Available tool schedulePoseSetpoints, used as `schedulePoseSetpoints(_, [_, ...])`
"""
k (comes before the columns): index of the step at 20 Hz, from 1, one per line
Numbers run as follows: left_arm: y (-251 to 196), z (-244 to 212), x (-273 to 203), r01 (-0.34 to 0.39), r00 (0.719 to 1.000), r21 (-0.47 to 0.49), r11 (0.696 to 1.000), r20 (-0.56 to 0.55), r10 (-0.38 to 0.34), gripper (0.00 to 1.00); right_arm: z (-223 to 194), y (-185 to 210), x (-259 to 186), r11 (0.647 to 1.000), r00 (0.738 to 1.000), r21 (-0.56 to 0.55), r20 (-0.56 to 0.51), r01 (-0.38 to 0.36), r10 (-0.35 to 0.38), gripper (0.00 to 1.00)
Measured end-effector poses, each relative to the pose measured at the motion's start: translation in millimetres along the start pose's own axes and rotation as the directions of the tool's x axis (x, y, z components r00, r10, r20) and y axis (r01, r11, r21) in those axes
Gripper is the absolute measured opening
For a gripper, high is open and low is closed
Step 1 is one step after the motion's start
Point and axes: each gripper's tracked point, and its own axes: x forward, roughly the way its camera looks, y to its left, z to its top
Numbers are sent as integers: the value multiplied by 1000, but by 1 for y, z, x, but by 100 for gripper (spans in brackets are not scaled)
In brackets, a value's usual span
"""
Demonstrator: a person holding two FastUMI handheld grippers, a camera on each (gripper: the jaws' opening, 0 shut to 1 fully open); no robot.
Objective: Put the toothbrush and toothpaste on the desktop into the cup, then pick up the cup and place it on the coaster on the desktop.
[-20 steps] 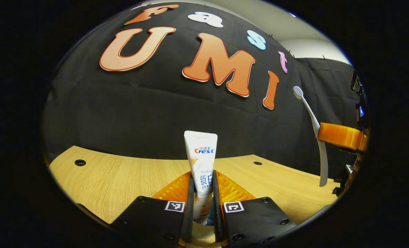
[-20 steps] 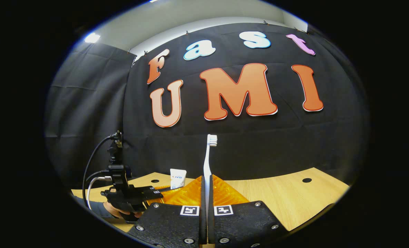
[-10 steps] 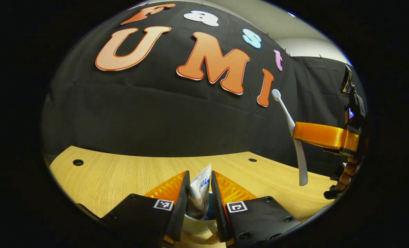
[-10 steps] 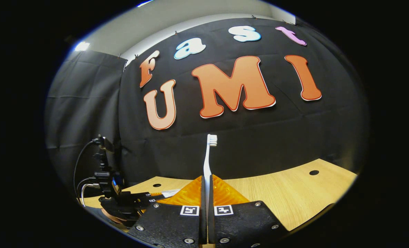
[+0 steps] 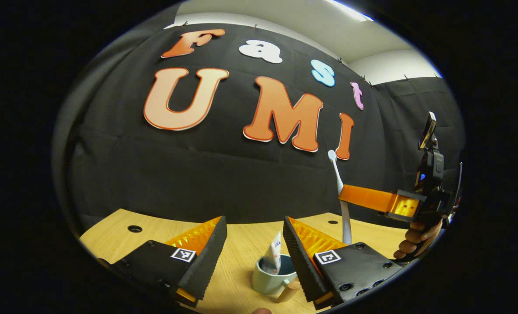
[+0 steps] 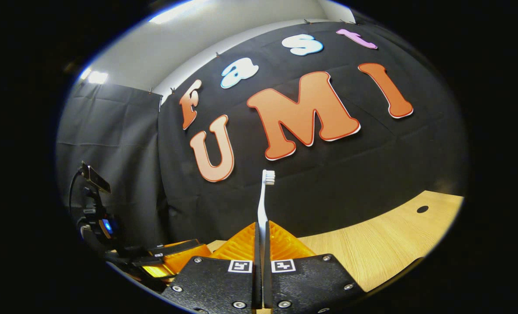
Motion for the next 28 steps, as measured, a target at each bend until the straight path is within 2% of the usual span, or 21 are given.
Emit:
schedulePoseSetpoints(3, [13, 19, -19, -39, 998, 1, 999, 46, 38, 83, -10, 5, 13, 1000, 1000, 26, 15, -10, 10, 1])
schedulePoseSetpoints(4, [16, 22, -25, -49, 997, 3, 999, 52, 49, 78, -17, 5, 16, 999, 1000, 38, 13, -6, 6, 2])
schedulePoseSetpoints(5, [15, 26, -27, -58, 997, 5, 998, 57, 58, 78, -22, 4, 19, 999, 1000, 37, 13, 5, -6, 1])
schedulePoseSetpoints(6, [15, 28, -29, -64, 996, 8, 998, 61, 63, 78, -26, 2, 23, 1000, 999, 18, 24, 22, -23, 6])
schedulePoseSetpoints(7, [17, 28, -31, -74, 995, 8, 997, 64, 73, 78, -32, 4, 27, 1000, 999, 0, 35, 25, -25, 2])
schedulePoseSetpoints(9, [21, 30, -36, -90, 994, 11, 996, 63, 89, 78, -46, 6, 34, 999, 999, -4, 31, 35, -35, 2])
schedulePoseSetpoints(13, [36, 24, -52, -114, 992, 3, 993, 53, 114, 78, -83, 0, 40, 997, 997, -26, -33, 68, -69, 2])
schedulePoseSetpoints(14, [38, 22, -56, -115, 992, 1, 993, 49, 115, 83, -90, -1, 40, 996, 997, -56, -42, 66, -68, 2])
schedulePoseSetpoints(16, [39, 17, -58, -119, 992, -2, 993, 39, 119, 83, -99, -1, 39, 994, 996, -89, -58, 64, -69, 4])
schedulePoseSetpoints(24, [24, 1, -47, -116, 993, -18, 993, -18, 116, 83, -99, -4, 29, 994, 993, -92, -94, 65, -74, 8])
schedulePoseSetpoints(26, [13, -4, -43, -104, 993, -29, 994, -51, 102, 84, -89, -5, 22, 993, 993, -101, -93, 65, -75, 11])
schedulePoseSetpoints(28, [1, -9, -37, -99, 991, -31, 995, -99, 95, 84, -80, -13, 16, 987, 990, -137, -101, 81, -95, 20])
